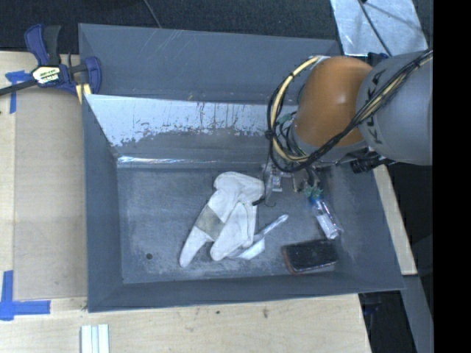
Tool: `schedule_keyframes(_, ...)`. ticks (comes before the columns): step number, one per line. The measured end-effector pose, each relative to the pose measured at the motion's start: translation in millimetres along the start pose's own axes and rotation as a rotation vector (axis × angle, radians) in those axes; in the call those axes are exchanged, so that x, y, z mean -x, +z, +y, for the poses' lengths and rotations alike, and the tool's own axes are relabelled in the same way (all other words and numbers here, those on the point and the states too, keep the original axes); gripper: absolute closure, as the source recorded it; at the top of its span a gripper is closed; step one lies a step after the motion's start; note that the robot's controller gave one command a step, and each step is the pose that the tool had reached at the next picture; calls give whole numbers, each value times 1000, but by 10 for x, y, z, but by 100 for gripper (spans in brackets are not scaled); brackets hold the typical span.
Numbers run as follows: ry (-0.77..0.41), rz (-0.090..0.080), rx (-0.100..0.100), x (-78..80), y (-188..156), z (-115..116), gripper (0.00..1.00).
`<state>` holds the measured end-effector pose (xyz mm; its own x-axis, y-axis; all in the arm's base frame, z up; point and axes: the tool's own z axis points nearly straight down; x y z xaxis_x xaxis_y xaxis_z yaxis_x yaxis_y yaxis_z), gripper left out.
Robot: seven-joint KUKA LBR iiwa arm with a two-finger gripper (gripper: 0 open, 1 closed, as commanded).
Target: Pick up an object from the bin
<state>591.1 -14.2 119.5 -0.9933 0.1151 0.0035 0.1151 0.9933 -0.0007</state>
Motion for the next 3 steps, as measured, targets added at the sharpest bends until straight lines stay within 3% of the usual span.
schedule_keyframes(1, -23, -19, 2, -45, -133, 90, 100)
schedule_keyframes(2, -37, 4, 0, -85, -366, 24, 100)
schedule_keyframes(3, -18, -7, 1, 239, -1417, 134, 100)
